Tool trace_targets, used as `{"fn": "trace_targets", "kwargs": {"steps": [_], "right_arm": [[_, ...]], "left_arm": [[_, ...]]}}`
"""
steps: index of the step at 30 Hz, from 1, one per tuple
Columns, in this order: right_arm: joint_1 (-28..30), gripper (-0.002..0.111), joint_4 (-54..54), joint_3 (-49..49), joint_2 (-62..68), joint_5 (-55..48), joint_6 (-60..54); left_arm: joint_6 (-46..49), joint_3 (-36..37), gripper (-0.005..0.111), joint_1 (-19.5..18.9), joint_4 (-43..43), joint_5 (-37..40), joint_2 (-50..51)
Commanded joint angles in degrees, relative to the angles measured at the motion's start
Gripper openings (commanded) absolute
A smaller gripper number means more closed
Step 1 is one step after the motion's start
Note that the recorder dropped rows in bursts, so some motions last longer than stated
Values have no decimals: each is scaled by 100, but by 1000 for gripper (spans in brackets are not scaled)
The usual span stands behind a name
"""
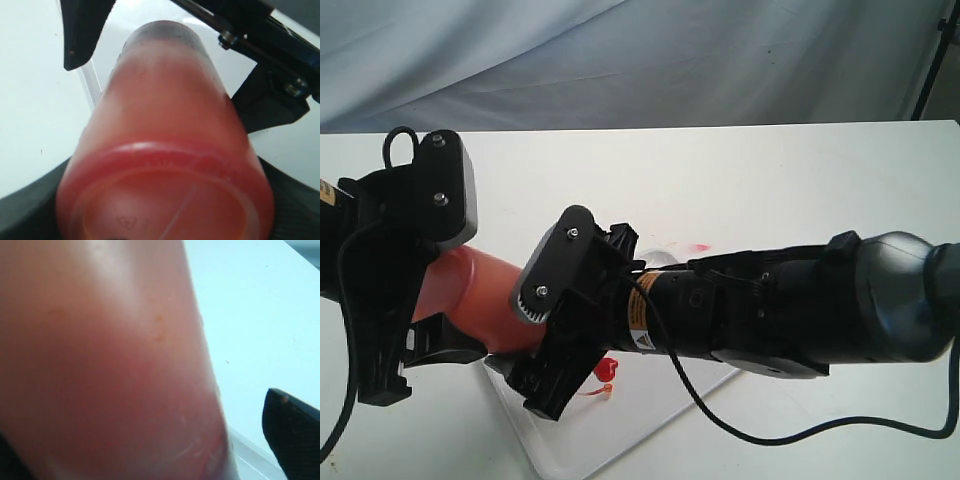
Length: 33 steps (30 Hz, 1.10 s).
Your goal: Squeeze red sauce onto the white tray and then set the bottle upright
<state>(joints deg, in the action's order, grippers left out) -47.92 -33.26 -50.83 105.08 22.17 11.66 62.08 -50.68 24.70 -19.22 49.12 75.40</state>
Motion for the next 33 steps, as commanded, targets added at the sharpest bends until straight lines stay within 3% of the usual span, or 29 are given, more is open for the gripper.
{"fn": "trace_targets", "kwargs": {"steps": [1,13,26,33], "right_arm": [[42,105,174,1,-83,2,59],[42,105,174,11,-768,-951,810],[42,105,174,602,-1649,-947,1015],[42,105,116,820,-2327,-909,1756]], "left_arm": [[-12,-29,0,-11,-148,14,-73],[-12,-29,0,-11,-148,14,-73],[-14,-29,0,-11,-148,-22,-73],[-14,-29,0,-11,-148,-34,-73]]}}
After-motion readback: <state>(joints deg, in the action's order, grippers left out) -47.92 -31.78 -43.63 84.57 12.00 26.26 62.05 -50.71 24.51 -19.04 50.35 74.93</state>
